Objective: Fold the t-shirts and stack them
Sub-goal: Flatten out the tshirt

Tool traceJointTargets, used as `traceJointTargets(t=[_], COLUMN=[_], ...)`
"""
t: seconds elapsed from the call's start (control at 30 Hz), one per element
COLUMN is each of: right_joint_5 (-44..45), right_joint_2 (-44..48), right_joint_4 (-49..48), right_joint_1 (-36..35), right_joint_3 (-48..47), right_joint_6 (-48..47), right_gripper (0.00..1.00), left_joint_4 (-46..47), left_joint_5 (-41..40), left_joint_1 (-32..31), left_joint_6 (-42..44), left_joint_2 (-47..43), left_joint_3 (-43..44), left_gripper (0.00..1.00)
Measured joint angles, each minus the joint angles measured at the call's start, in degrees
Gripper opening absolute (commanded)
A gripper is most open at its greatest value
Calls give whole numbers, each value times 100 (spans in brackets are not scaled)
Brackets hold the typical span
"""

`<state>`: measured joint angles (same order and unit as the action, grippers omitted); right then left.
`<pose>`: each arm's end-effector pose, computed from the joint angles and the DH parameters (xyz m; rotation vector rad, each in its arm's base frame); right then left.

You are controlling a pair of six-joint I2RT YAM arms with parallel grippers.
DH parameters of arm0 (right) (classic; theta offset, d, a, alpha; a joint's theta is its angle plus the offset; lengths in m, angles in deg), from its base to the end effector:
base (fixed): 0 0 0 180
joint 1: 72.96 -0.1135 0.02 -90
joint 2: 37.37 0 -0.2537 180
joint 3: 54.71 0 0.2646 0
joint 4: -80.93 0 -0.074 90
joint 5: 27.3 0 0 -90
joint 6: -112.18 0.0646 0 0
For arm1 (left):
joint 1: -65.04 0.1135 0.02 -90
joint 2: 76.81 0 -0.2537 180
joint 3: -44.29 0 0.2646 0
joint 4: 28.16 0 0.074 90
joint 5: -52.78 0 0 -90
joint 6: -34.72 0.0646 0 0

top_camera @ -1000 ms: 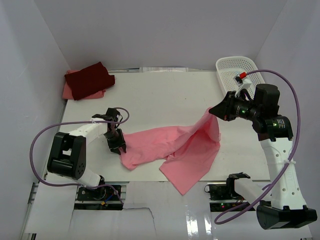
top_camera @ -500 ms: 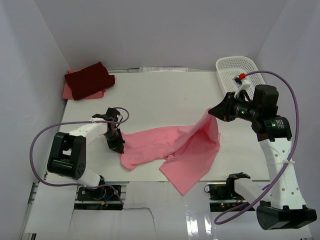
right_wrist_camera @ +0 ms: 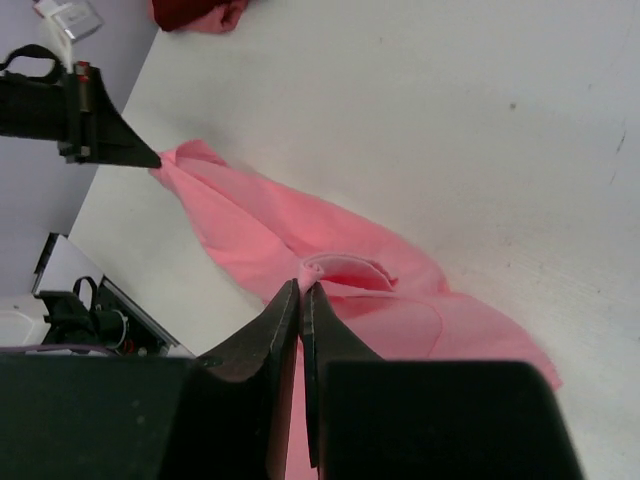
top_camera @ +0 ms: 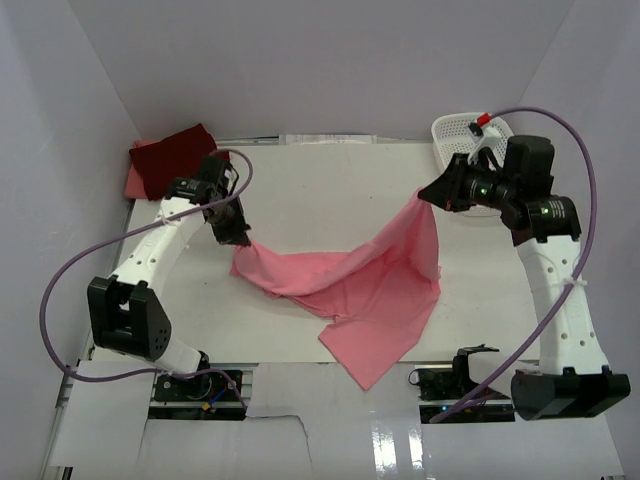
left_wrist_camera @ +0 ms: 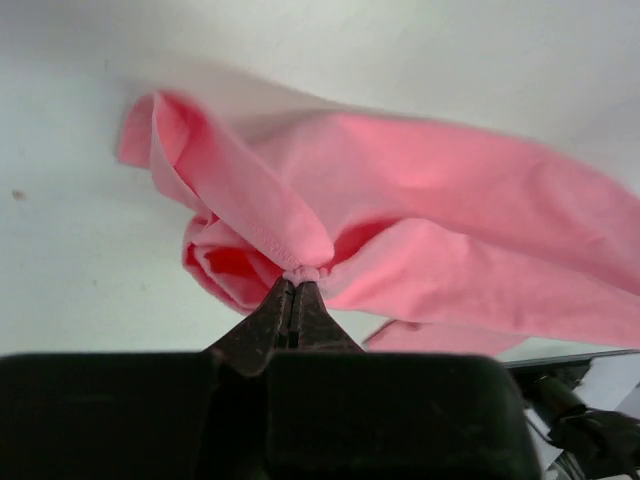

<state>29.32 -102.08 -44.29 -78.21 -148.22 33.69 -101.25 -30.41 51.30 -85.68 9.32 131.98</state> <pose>0.2542 0.0590 0.4143 -0.2642 2.0106 0.7728 0.3004 -0.0813 0.2428 -0.3881 2.8424 -0.3334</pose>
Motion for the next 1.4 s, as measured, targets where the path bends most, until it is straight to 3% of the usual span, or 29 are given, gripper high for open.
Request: traceJointTargets(t=[0.13,0.27,0.37,0.47,0.6,0.8,0.93,1.03,1.13,1.27,1.4], right_joint_5=[59,46,-37,-142,-387,-584,-647,-693,-629,-407,-376], right_joint_2=[-754,-955,-737,-114,935,2286,2564,2575,2417,1462,-695], right_joint_4=[0,63,59,90,-52,-946,-1440,-1740,-1716,-1731,-1757], right_joint_1=[0,4,4,4,4,4,2,0,0,2,160], right_joint_3=[-1305,-2728,-3587,-3762,-3698,-3689,-3836,-3145,-2061,-555,-192], right_joint_6=[13,42,37,33,96,297,402,494,625,817,988], right_gripper=[8,8,8,8,8,8,8,8,8,8,8], left_joint_4=[-326,-450,-463,-315,363,1196,1578,1696,1904,2404,2765], left_joint_5=[-13,20,-4,-98,-470,-1241,-1537,-1425,-1095,-358,581], left_joint_1=[103,326,422,424,424,420,413,409,398,393,603], left_joint_6=[129,188,122,-68,-396,-520,-518,-592,-680,-765,-981], left_joint_2=[-22,-181,-553,-1296,-3392,-5847,-6356,-6223,-5652,-3327,-181], left_joint_3=[1755,2599,2470,1941,1108,1410,1687,1386,490,-433,-20], left_gripper=[0,0,0,0,0,0,0,0,0,0,0])
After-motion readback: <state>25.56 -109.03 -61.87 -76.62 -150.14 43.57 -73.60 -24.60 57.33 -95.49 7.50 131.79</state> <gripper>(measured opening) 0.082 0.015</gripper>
